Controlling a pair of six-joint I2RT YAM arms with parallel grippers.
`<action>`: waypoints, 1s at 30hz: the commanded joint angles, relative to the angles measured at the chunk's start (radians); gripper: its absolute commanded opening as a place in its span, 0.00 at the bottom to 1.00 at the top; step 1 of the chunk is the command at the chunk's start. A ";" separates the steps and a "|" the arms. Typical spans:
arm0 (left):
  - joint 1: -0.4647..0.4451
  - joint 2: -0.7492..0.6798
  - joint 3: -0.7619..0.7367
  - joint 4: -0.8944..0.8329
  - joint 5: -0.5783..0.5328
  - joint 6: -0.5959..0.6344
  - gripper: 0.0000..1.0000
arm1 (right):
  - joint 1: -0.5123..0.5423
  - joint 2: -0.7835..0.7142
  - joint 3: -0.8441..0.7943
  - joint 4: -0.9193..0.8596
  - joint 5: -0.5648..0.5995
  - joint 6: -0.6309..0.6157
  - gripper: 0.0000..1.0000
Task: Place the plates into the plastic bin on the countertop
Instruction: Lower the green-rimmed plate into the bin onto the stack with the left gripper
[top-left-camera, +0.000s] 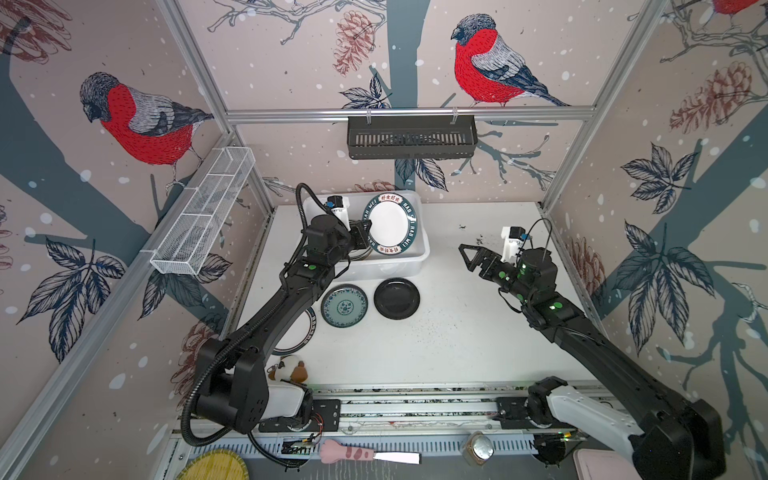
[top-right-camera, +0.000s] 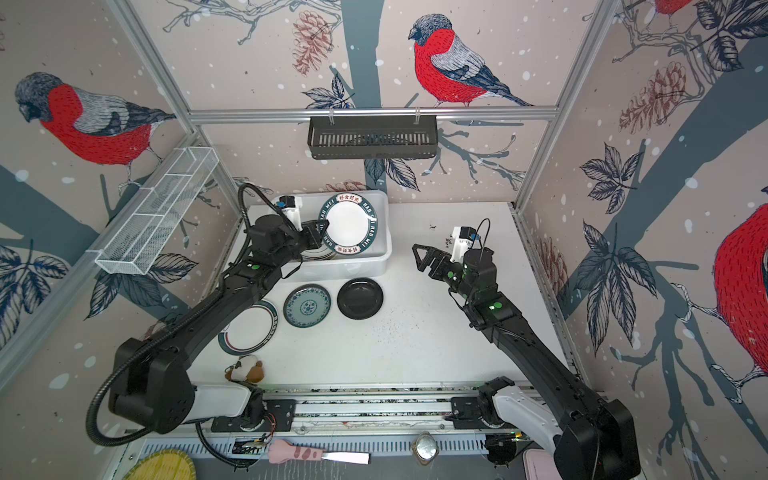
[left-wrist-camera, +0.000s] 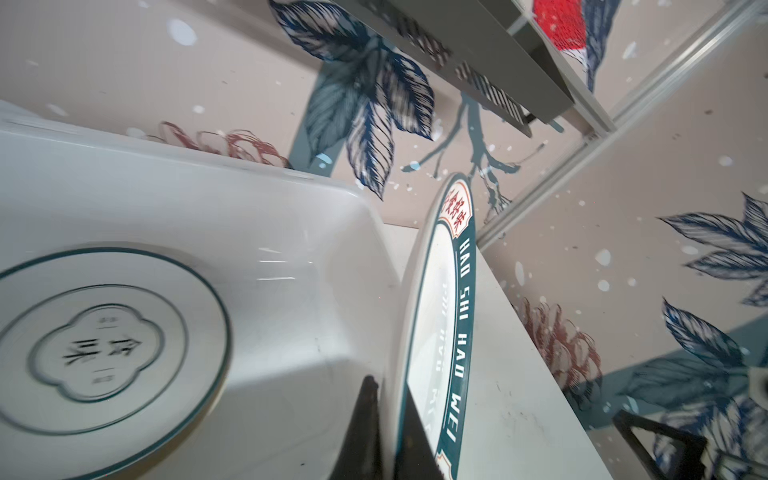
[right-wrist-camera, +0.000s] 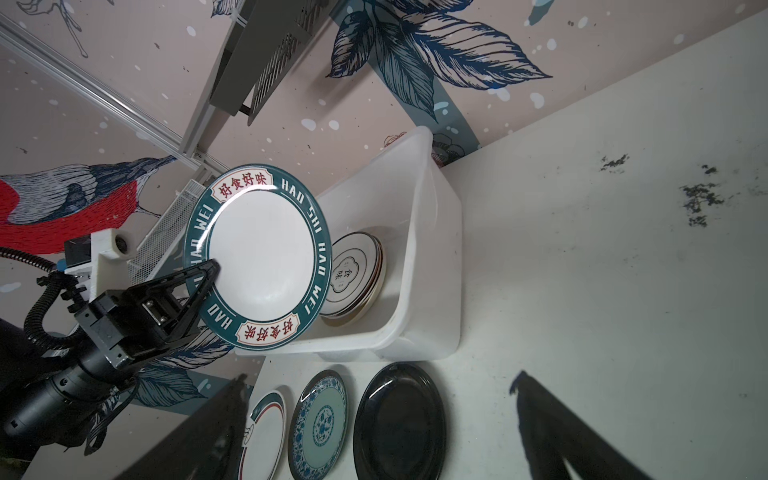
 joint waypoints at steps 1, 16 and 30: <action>0.071 -0.016 -0.003 -0.009 -0.123 0.043 0.00 | -0.006 -0.013 0.002 -0.021 -0.002 -0.028 1.00; 0.293 0.230 0.158 -0.150 -0.051 0.065 0.00 | -0.032 0.003 0.016 -0.048 -0.031 -0.042 0.99; 0.330 0.498 0.326 -0.270 0.072 0.042 0.00 | -0.049 0.118 0.074 -0.074 0.005 -0.065 1.00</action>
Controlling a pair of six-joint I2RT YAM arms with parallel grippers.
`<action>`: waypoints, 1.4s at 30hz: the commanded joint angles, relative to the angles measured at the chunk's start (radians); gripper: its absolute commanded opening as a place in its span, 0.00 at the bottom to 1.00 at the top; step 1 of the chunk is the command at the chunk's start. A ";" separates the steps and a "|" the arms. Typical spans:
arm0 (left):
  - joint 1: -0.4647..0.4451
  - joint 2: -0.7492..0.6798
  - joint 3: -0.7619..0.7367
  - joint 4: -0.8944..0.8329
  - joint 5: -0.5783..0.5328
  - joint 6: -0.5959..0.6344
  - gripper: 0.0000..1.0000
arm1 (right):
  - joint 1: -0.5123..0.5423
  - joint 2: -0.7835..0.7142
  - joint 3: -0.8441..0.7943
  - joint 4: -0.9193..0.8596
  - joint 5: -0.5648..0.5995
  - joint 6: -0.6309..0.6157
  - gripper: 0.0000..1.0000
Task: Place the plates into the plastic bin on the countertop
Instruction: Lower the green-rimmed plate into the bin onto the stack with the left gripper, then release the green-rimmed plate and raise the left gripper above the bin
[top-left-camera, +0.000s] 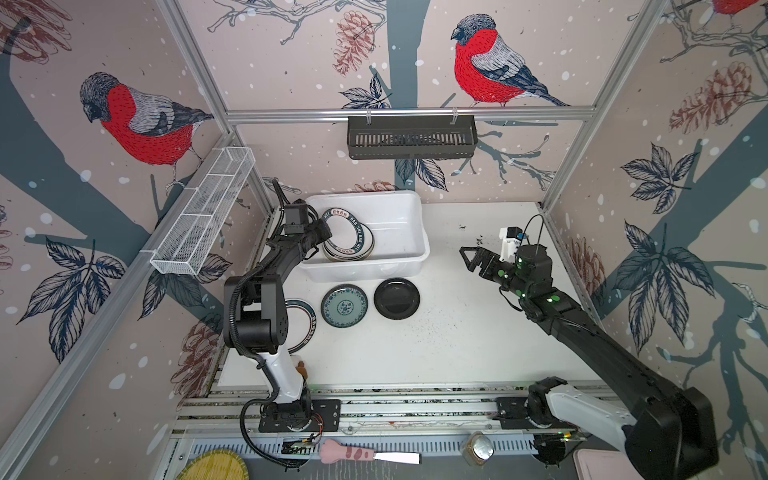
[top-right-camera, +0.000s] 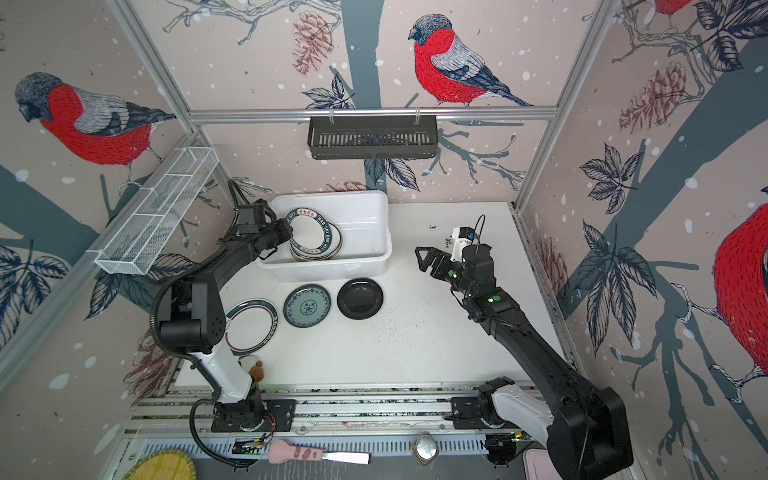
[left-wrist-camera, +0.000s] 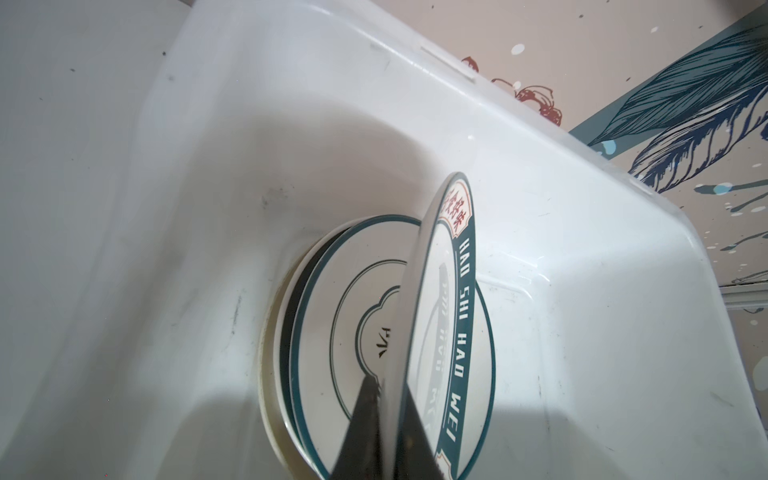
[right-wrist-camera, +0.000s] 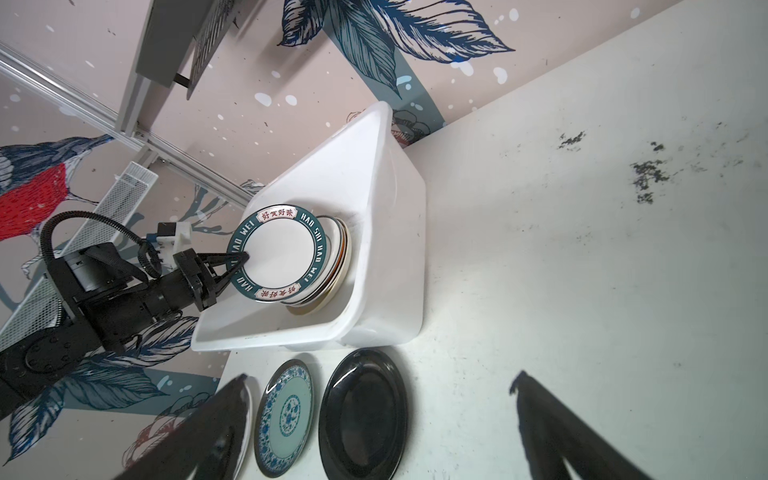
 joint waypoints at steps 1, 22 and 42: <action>0.013 0.033 0.032 -0.007 0.040 -0.015 0.00 | -0.004 0.038 0.050 0.000 0.003 -0.024 0.99; 0.021 0.148 0.247 -0.097 0.059 -0.001 0.97 | -0.031 0.162 0.185 -0.033 0.009 -0.082 0.99; -0.015 -0.196 0.017 0.045 0.036 -0.015 0.97 | 0.031 0.292 0.133 -0.027 -0.131 -0.101 1.00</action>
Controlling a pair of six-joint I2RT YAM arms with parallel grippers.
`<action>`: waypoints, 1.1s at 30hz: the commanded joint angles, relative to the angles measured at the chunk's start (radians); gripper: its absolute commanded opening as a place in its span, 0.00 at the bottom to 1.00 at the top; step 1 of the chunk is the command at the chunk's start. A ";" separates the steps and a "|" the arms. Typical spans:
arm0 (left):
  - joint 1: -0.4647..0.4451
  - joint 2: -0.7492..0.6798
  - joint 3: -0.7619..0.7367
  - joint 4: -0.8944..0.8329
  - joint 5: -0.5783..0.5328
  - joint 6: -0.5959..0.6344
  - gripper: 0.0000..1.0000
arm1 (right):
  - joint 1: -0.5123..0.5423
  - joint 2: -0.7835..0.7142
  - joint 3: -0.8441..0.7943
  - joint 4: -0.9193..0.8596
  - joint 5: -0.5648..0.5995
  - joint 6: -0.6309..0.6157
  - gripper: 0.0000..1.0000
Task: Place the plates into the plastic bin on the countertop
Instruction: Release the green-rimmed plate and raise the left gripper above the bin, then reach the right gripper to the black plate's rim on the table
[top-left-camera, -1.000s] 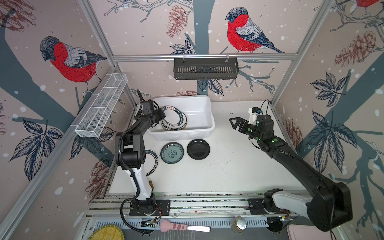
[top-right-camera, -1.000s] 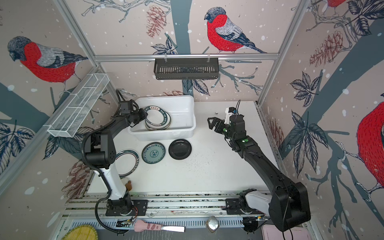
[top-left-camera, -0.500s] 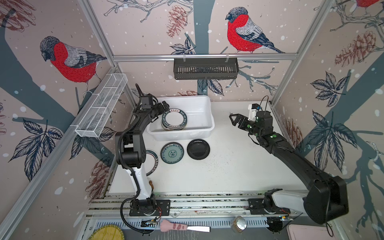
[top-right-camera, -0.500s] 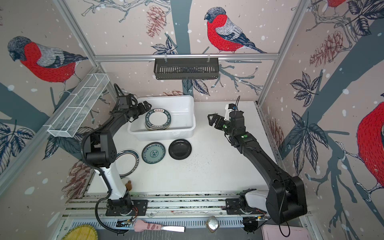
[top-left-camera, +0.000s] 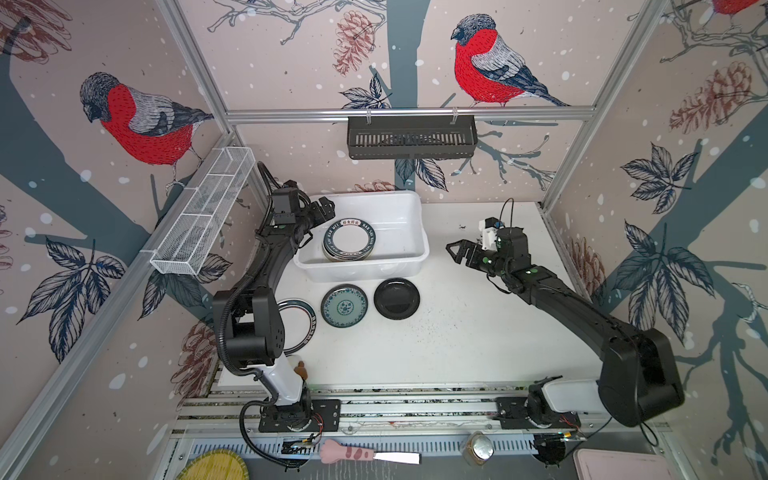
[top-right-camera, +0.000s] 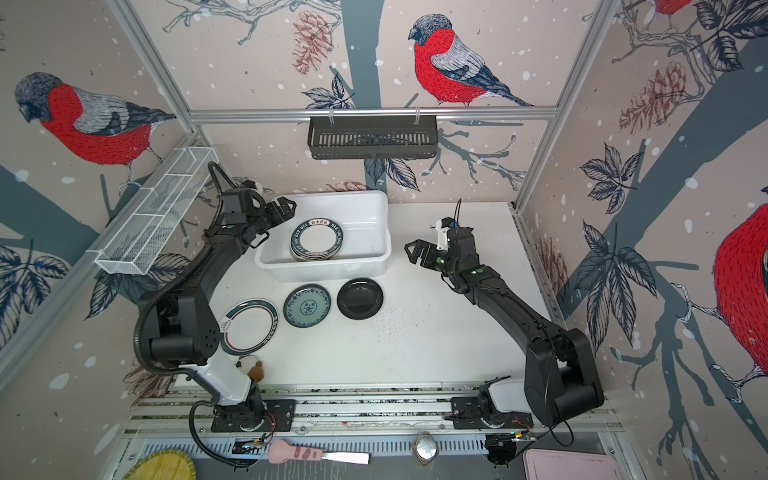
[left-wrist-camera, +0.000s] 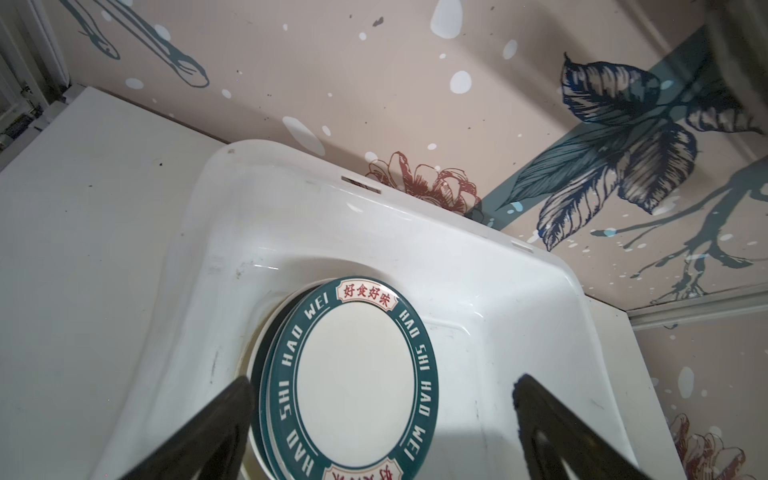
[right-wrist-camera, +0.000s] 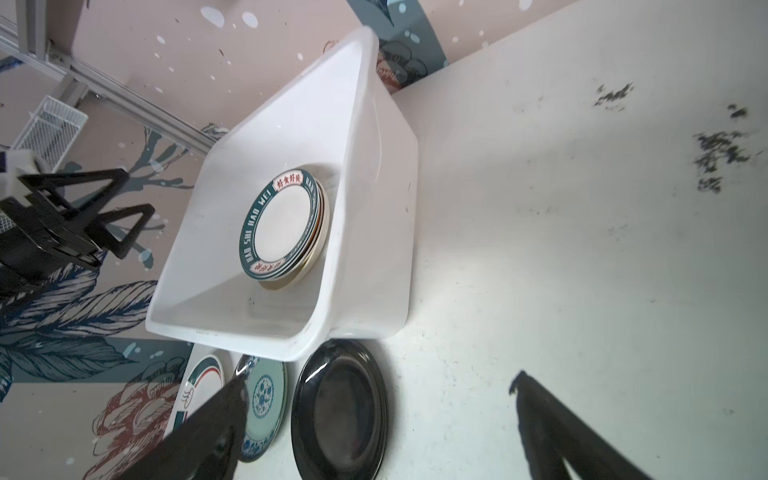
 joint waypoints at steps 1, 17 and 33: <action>-0.017 -0.077 -0.070 0.080 0.013 -0.009 0.97 | 0.030 0.015 -0.024 0.020 -0.033 -0.021 0.99; -0.091 -0.430 -0.352 0.222 0.149 -0.099 0.97 | 0.166 0.128 -0.236 0.240 -0.080 0.056 0.77; -0.145 -0.515 -0.399 0.189 0.171 -0.115 0.97 | 0.269 0.404 -0.127 0.383 -0.102 0.083 0.48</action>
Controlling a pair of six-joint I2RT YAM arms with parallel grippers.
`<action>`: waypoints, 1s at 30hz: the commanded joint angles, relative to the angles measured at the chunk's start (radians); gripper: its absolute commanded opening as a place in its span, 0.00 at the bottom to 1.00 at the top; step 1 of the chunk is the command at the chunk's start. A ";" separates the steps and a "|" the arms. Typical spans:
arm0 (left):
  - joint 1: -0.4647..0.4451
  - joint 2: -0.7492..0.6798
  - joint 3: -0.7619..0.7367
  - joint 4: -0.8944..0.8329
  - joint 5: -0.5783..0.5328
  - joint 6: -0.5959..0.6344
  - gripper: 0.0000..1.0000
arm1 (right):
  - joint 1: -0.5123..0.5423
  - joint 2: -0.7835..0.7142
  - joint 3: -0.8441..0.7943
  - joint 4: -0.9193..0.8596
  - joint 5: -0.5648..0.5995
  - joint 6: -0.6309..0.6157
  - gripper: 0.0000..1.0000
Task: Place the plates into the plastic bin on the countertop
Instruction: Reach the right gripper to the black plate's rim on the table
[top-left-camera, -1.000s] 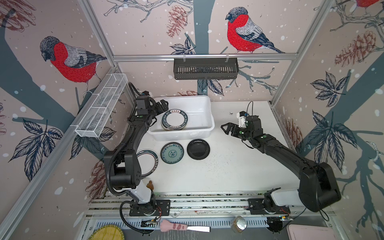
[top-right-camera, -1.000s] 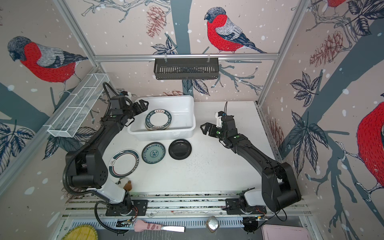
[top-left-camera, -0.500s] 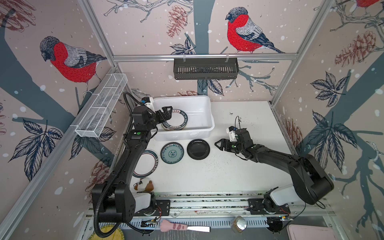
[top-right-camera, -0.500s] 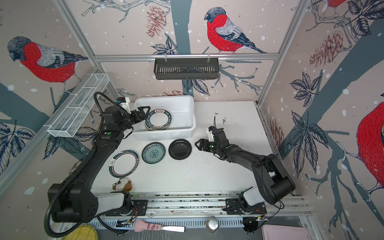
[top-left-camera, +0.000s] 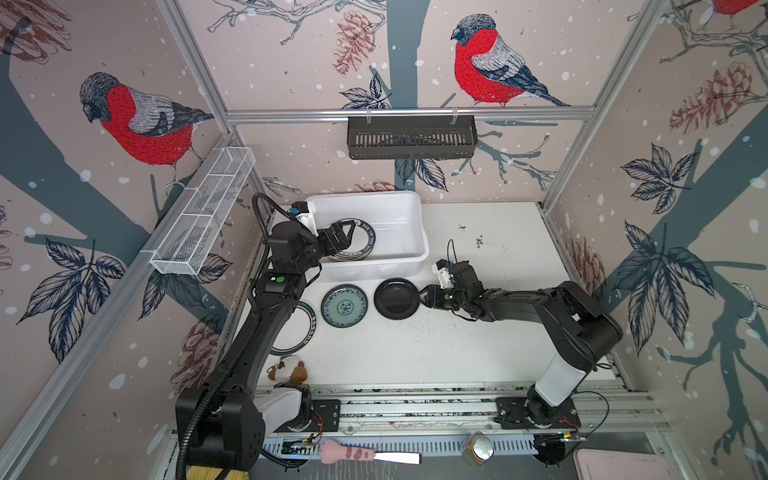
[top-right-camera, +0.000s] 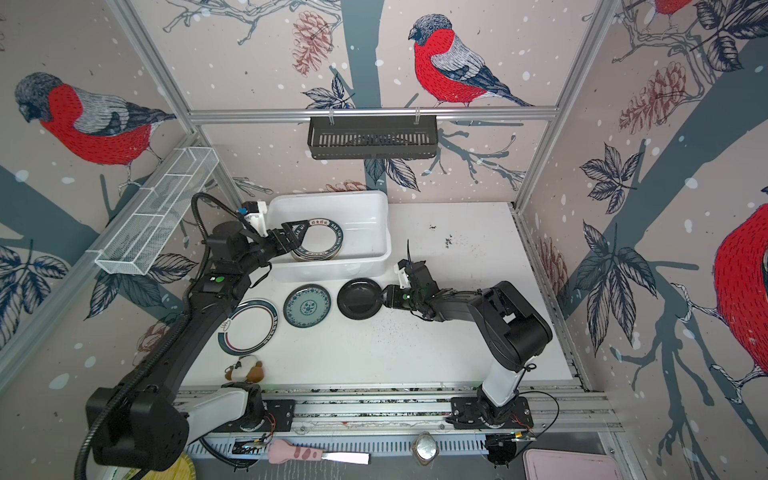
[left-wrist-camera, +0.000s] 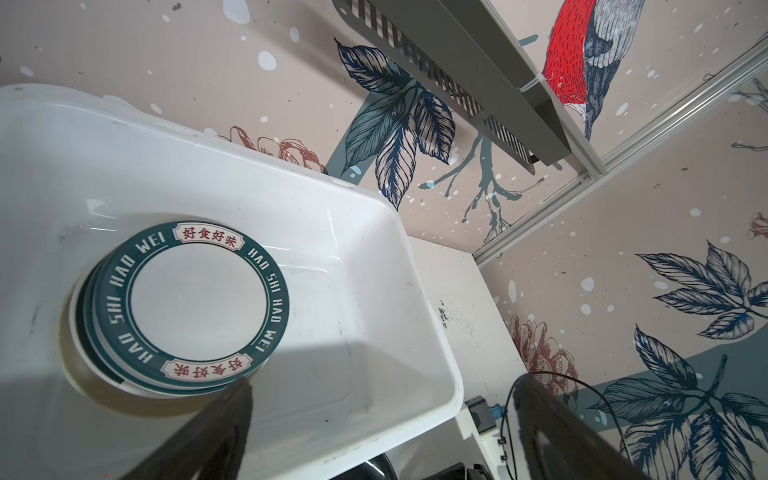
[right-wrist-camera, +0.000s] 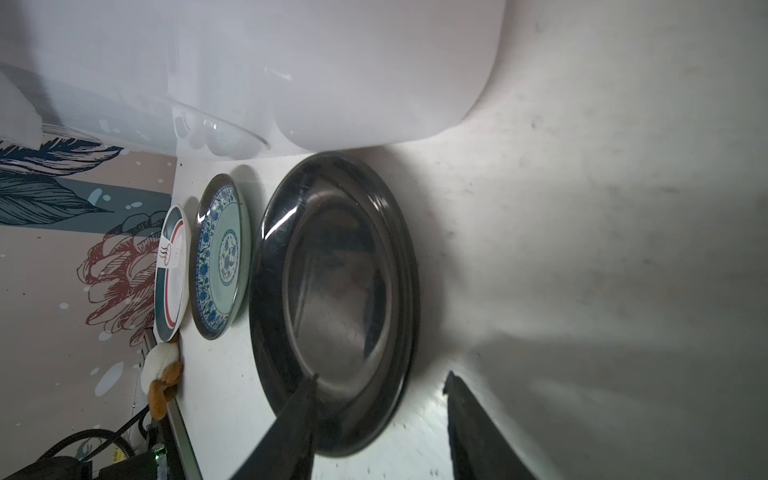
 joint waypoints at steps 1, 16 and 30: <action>-0.005 -0.006 0.023 0.015 0.019 -0.001 0.97 | 0.016 0.039 0.031 0.046 0.002 0.006 0.45; -0.006 -0.076 -0.021 -0.027 -0.019 0.018 0.97 | 0.039 0.112 0.043 0.072 0.047 0.031 0.30; -0.006 -0.073 -0.076 0.035 -0.025 -0.001 0.97 | 0.033 0.008 -0.029 0.062 0.135 0.038 0.16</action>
